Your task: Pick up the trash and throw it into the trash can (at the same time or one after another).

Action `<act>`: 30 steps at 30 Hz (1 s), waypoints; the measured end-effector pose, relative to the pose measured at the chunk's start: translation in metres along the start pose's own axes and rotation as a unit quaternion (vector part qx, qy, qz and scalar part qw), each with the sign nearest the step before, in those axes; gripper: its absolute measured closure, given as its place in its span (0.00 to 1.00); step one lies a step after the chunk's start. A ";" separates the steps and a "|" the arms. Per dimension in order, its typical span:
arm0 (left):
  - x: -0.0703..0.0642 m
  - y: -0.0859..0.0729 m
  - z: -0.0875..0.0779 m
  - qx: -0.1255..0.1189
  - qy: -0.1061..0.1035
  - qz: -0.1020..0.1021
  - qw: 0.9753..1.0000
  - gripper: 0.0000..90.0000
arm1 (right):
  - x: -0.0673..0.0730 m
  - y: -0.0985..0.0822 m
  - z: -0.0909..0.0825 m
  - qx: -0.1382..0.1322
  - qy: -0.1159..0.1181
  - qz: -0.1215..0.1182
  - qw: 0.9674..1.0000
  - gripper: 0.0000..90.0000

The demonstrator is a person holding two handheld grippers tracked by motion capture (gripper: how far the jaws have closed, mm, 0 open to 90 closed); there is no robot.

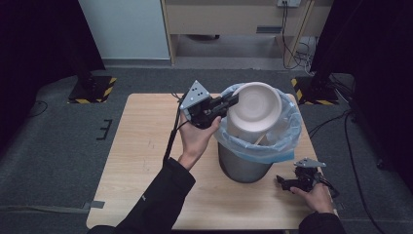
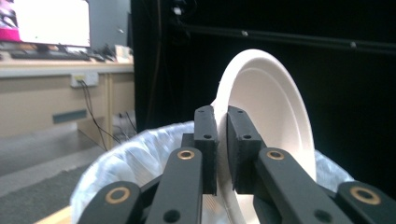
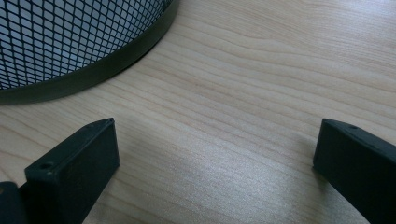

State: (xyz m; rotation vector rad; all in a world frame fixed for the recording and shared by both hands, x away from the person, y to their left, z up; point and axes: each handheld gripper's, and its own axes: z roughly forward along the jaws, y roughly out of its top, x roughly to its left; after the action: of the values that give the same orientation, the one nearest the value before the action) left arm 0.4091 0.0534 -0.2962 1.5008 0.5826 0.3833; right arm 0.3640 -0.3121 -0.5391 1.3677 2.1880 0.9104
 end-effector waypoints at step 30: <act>0.097 -0.152 -0.142 0.235 0.161 -0.049 0.957 0.22 | 0.000 0.000 0.000 0.000 0.000 0.000 1.000 0.00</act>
State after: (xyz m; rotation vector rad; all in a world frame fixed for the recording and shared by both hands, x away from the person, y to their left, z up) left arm 0.3877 0.2171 -0.4552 1.8692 1.0585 0.4349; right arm 0.3640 -0.3121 -0.5391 1.3672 2.1877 0.9106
